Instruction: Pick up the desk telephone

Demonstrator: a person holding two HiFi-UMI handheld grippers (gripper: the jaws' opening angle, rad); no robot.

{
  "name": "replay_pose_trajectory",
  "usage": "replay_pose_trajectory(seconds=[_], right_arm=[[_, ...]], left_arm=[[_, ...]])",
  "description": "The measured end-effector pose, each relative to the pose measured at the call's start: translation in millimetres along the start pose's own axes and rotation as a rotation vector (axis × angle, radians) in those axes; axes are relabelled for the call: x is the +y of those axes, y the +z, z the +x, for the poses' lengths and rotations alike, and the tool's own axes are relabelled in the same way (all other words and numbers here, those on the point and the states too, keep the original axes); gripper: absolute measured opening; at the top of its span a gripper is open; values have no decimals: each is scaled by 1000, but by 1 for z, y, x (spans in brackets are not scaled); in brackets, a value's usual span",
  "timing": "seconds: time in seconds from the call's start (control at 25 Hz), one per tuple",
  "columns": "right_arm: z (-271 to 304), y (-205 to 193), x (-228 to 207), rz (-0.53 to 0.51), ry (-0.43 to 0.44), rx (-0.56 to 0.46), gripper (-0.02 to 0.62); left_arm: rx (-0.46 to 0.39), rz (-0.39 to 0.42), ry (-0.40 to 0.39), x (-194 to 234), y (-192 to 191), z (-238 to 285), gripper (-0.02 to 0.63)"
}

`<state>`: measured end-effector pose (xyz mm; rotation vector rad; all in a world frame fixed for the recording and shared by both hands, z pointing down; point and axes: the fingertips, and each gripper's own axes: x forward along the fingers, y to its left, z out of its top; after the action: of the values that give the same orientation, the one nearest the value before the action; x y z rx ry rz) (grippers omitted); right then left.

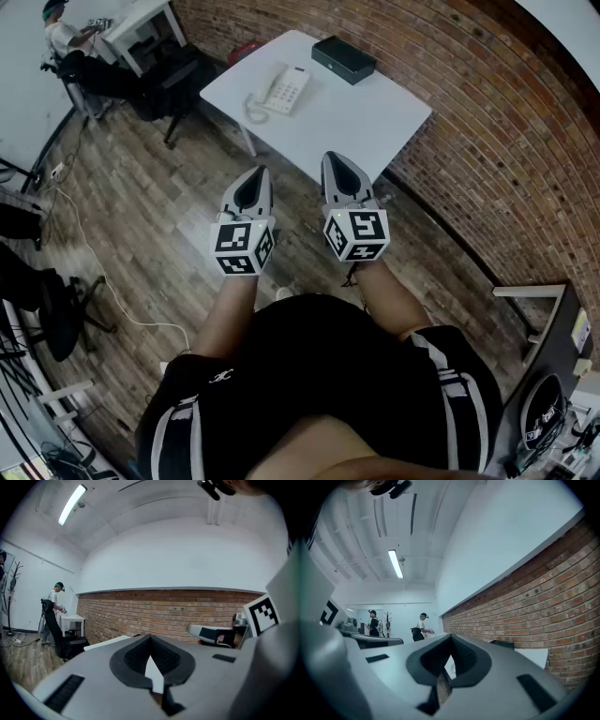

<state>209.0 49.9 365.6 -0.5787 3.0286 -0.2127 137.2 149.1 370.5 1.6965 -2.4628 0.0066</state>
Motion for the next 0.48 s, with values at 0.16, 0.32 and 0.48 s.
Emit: replay_pose_trajectory(seconds=[0.16,0.32,0.48], right_arm=[[0,1,8,-7,20,-8,-2],[-2,6,15,27,40,-32,-2],[3,9,34,39,71,-41,-2]], left_arm=[[-9,10,10,3,3,-3,0],[-10,13,16,5,2,-9,0],[-16,7,28,20,5,-18,0]])
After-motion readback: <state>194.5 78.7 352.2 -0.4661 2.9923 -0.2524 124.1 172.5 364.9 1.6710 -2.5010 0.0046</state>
